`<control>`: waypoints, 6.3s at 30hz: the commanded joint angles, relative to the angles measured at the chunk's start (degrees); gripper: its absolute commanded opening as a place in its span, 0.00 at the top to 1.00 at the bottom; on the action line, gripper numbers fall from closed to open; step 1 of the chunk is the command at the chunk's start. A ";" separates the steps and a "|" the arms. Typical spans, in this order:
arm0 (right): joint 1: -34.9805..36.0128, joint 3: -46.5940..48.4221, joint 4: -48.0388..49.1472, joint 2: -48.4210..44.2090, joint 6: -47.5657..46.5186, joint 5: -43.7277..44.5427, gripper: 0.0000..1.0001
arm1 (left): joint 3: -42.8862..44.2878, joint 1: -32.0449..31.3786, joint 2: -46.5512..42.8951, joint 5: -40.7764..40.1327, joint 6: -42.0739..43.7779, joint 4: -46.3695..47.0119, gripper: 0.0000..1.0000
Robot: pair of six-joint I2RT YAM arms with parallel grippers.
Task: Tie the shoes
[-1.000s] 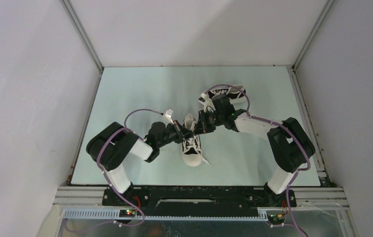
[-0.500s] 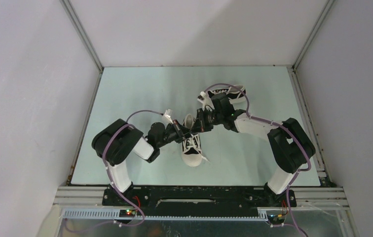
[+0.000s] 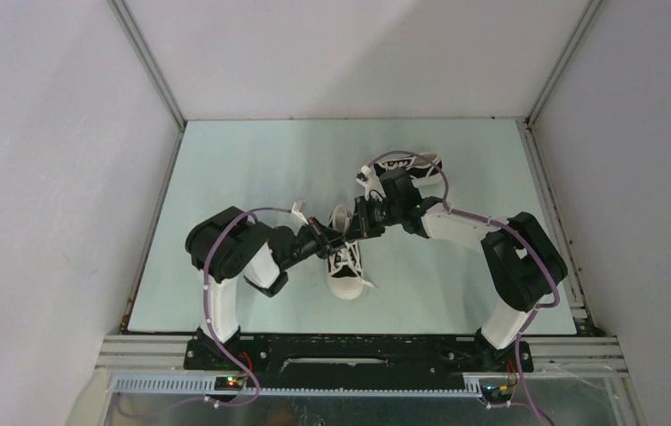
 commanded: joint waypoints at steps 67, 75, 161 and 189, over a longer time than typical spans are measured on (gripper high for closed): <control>-3.75 -11.18 14.22 -1.03 11.81 -1.39 0.70 | 0.54 0.65 2.54 1.15 -1.00 3.64 1.00; -3.31 -12.30 16.79 -1.22 14.26 -1.86 0.94 | 0.45 0.65 2.67 1.10 -1.17 4.03 1.00; 2.90 -10.77 2.67 -11.82 6.43 21.83 1.00 | 14.60 -5.54 -41.08 -20.47 37.74 -79.69 1.00; 6.50 -17.24 -1.09 -15.02 8.47 31.65 1.00 | 7.91 -5.37 -42.43 -18.83 36.92 -73.74 1.00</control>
